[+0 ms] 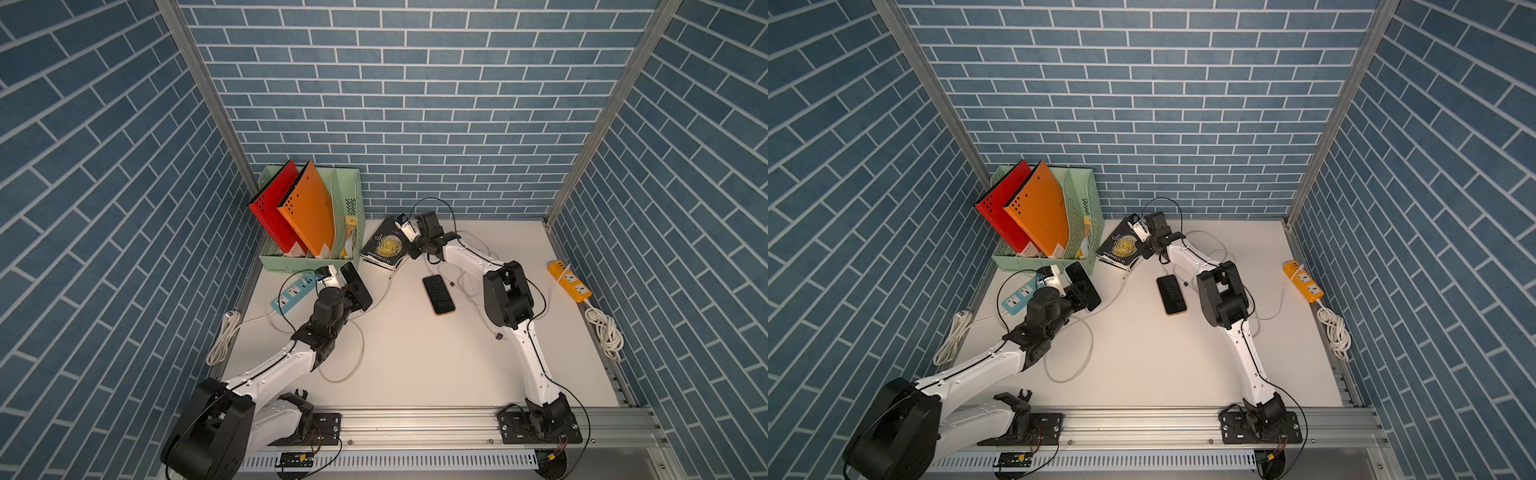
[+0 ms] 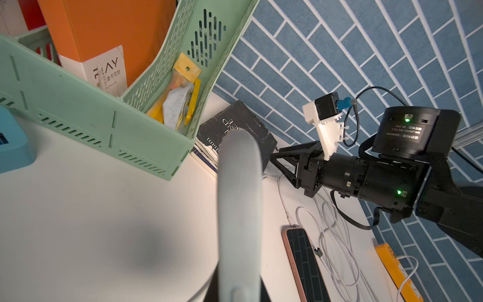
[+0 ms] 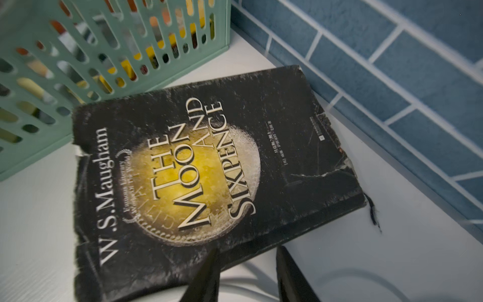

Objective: Plug the charging cable into the phone
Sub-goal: Adjust the charging cable at the center of the board.

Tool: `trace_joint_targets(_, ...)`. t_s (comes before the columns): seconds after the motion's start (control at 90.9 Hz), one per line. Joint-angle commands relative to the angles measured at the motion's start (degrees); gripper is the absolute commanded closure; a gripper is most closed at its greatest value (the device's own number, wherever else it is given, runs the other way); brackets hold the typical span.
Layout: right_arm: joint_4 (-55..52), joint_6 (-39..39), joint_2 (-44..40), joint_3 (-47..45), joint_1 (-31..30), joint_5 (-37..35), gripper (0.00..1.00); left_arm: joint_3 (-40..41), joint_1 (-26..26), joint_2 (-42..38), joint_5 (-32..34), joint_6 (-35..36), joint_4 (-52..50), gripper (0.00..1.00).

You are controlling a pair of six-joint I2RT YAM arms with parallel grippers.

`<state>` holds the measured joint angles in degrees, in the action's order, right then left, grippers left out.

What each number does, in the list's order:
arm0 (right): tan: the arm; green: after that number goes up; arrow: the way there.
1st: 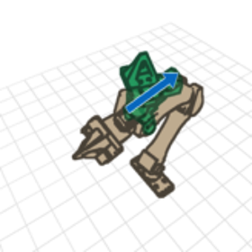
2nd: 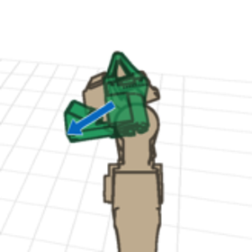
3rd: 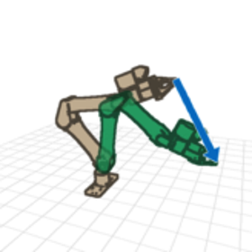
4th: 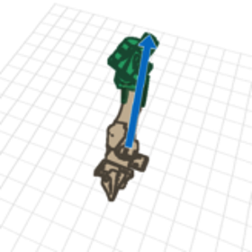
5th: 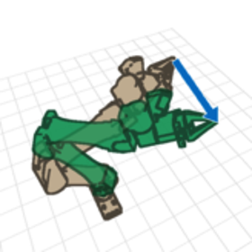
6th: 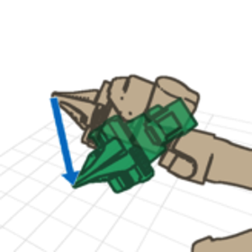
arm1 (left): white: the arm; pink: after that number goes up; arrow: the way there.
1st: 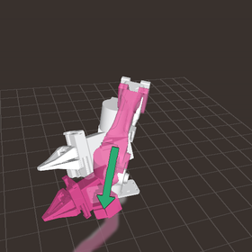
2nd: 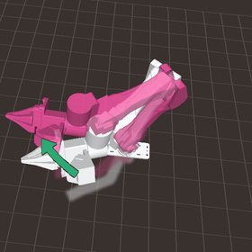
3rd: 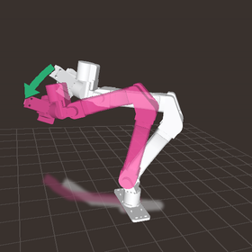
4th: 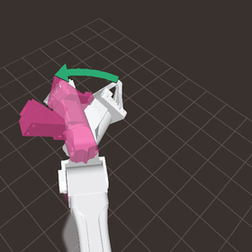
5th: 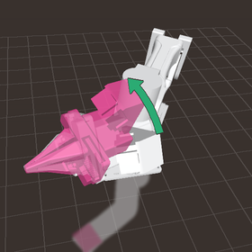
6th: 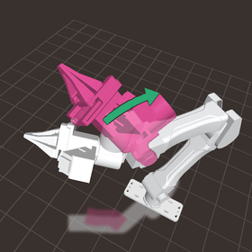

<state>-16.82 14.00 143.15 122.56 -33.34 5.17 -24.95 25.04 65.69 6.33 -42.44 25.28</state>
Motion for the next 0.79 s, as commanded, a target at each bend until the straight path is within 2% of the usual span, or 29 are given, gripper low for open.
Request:
trace_joint_targets(0.0, -8.2, -0.3, 2.0, 2.7, 0.7, -3.4, 0.62, -2.7, -0.5, 0.0, 0.9, 1.2, 1.2, 1.00)
trace_joint_targets(0.209, -4.5, -3.0, 1.9, -0.6, 2.5, -2.3, 0.65, -3.0, -0.5, 0.7, 0.5, 1.1, 1.4, 1.00)
trace_joint_targets(0.616, -7.8, 0.1, 8.0, 6.8, 2.8, -3.7, 0.65, -3.3, -0.6, 1.5, 0.1, 1.2, 1.6, 1.00)
trace_joint_targets(0.781, -8.8, 2.5, 7.2, 5.6, 2.5, 1.2, 0.64, -3.8, -0.6, 2.4, -0.1, 1.3, 1.6, 1.00)
